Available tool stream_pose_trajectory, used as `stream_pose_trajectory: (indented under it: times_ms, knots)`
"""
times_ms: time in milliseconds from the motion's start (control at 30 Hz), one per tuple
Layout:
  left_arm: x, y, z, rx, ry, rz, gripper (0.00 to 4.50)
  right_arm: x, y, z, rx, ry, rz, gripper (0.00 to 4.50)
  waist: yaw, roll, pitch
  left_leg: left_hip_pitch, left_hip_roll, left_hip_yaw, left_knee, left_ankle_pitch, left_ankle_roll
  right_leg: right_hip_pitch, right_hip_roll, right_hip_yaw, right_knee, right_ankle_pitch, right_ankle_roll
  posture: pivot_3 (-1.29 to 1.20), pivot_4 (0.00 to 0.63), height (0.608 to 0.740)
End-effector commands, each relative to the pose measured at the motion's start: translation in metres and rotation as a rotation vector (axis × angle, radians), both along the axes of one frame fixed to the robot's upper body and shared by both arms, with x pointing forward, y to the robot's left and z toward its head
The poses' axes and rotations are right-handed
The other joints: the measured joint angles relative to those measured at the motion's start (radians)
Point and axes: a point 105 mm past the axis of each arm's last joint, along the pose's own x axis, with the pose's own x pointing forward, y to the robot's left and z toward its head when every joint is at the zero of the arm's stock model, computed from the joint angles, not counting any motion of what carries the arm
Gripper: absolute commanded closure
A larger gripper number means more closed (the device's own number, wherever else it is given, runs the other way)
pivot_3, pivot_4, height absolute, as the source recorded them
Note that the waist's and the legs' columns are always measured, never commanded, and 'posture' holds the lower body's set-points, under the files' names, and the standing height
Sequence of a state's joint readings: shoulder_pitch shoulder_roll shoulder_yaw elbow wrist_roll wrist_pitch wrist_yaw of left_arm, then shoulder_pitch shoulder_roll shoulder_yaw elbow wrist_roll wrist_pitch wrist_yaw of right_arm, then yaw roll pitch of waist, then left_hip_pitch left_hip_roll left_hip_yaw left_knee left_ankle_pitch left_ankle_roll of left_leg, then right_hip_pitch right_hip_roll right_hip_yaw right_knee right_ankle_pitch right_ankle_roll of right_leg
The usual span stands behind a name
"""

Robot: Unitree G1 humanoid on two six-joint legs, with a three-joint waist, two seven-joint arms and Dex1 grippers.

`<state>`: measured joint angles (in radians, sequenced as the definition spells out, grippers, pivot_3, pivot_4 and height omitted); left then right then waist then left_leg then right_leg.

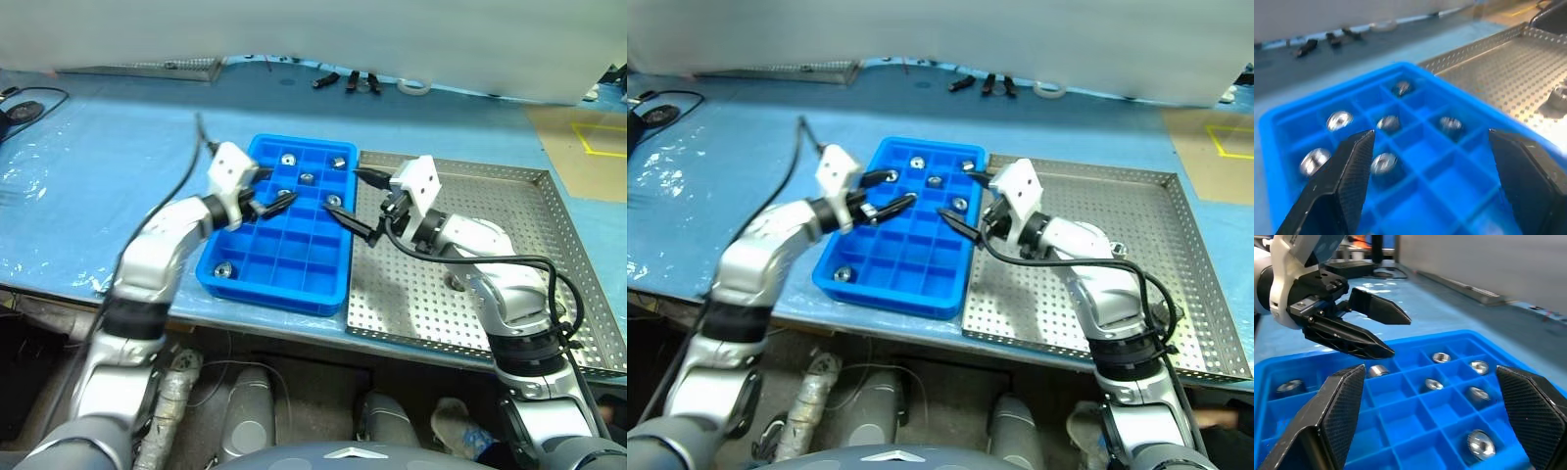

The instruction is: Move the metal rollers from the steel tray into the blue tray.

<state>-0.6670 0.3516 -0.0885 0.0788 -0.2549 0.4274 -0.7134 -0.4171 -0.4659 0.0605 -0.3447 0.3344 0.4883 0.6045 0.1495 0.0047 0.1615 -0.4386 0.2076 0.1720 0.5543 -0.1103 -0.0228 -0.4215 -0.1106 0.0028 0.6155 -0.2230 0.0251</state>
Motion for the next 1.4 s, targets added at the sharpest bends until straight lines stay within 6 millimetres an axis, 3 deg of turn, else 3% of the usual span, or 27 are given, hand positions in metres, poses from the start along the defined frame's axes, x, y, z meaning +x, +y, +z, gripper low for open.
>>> stream_pose_trajectory:
  times_ms: [33,233,500,833,1233,1400]
  knots:
    - [0.007,-0.041,0.006,0.025,-0.067,-0.14,0.61,-0.005,-0.02,0.015,0.007,-0.08,-0.115,0.0,-0.014,0.0,0.0,0.0,0.0,0.0,0.001,0.0,0.0,0.0,0.0,0.0,0.0,0.0,0.0,-0.12,0.15,0.74]
    - [-0.005,-0.126,-0.008,0.113,-0.093,-0.462,0.61,-0.025,-0.059,0.013,0.016,-0.117,-0.351,0.0,-0.074,0.0,0.0,-0.002,0.001,0.001,0.0,-0.001,0.002,-0.001,0.001,0.0,-0.001,0.001,0.001,-0.38,0.15,0.74]
    - [-0.022,-0.162,-0.024,0.17,-0.075,-0.659,0.61,-0.066,-0.086,0.006,0.027,-0.119,-0.586,0.0,-0.173,0.001,0.0,0.0,0.0,0.005,0.007,-0.01,0.016,0.003,-0.001,0.004,-0.009,0.001,0.002,-0.65,0.15,0.74]
    - [-0.023,-0.184,-0.05,0.285,-0.044,-0.624,0.61,-0.101,-0.102,-0.004,0.033,-0.097,-0.766,0.0,-0.28,0.0,0.0,-0.001,-0.001,0.006,0.011,-0.013,0.02,0.004,-0.002,0.006,-0.011,-0.002,0.009,-0.81,0.15,0.74]
    - [-0.023,-0.193,-0.083,0.371,0.017,-0.503,0.61,-0.112,-0.107,-0.013,0.032,-0.088,-0.812,0.0,-0.425,0.0,0.0,-0.009,-0.004,0.004,0.018,-0.017,0.027,0.005,-0.007,-0.001,-0.015,-0.004,0.013,-0.83,0.15,0.74]
    - [-0.013,-0.189,-0.078,0.338,0.025,-0.432,0.61,-0.111,-0.105,-0.013,0.031,-0.084,-0.806,0.0,-0.466,0.0,0.0,-0.012,-0.01,0.003,0.023,-0.021,0.033,0.007,-0.015,-0.003,-0.015,-0.005,0.014,-0.82,0.15,0.74]
